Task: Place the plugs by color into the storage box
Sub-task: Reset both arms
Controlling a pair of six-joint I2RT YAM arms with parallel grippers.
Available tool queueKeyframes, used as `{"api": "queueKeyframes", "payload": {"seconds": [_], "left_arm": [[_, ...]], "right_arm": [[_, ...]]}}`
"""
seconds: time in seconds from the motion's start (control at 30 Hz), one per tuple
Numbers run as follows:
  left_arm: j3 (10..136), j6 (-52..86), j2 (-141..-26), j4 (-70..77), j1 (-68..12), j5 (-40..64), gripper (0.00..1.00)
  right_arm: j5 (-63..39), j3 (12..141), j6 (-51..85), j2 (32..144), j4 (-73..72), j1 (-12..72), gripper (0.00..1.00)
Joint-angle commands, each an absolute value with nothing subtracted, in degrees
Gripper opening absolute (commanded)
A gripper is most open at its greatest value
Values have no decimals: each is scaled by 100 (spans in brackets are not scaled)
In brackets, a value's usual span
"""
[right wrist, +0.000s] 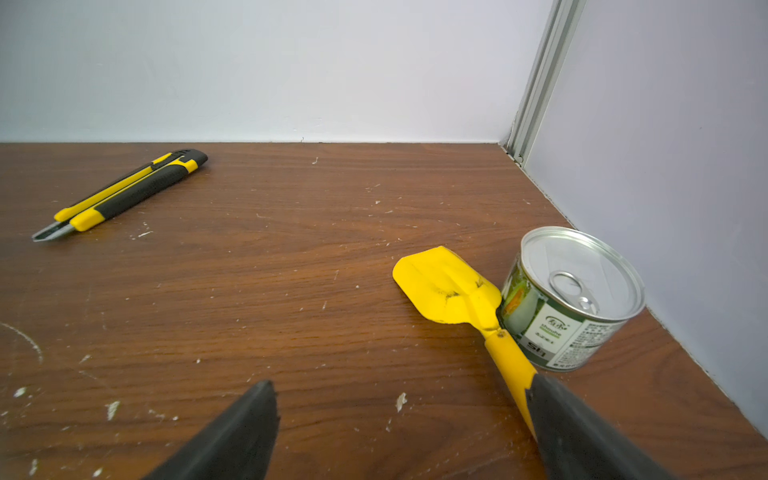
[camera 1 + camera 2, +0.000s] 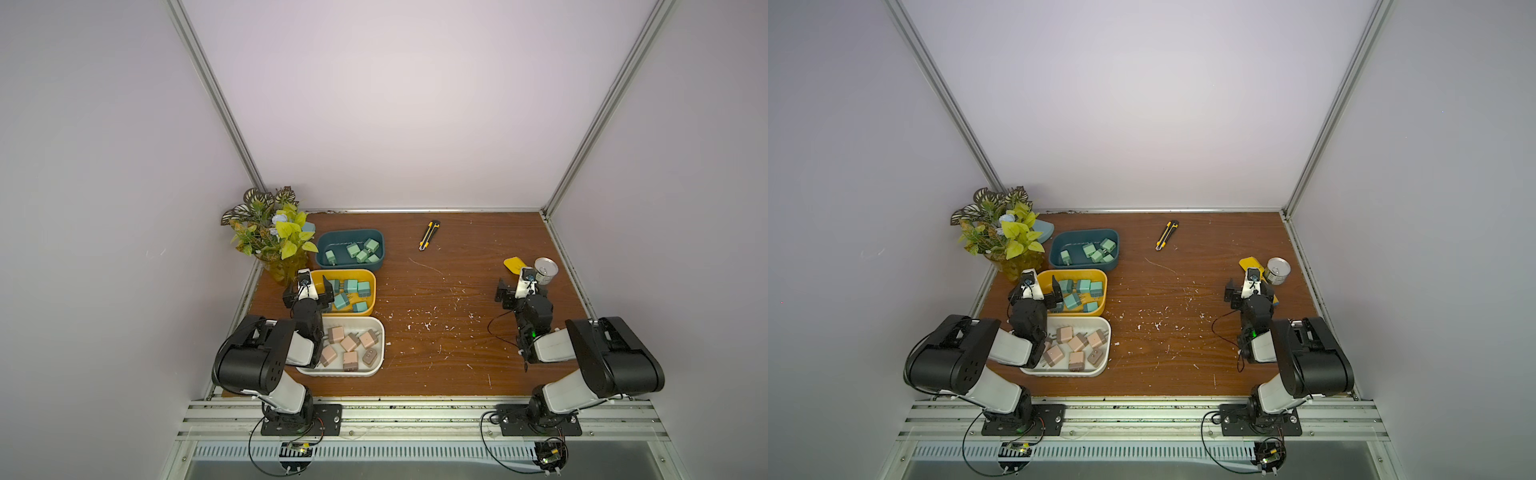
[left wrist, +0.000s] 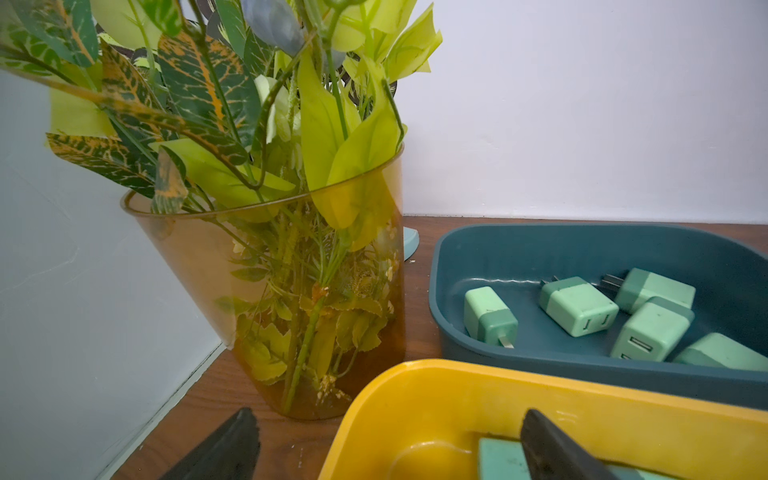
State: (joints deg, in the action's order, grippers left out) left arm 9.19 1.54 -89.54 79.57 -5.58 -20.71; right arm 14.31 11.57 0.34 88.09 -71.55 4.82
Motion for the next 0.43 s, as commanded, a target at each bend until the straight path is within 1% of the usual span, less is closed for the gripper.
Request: {"api": "queueKeyframes", "payload": {"seconds": [0.0,0.4], "left_arm": [[1002,200,-9006,8086,-483,-2129,99],[1022,267,-8982,8019,-398,-1978,99]], "right_arm": [[1582,1269,61,8684,-7253,502,100],[1583,1274,62,8684,-7255,503,100]]}}
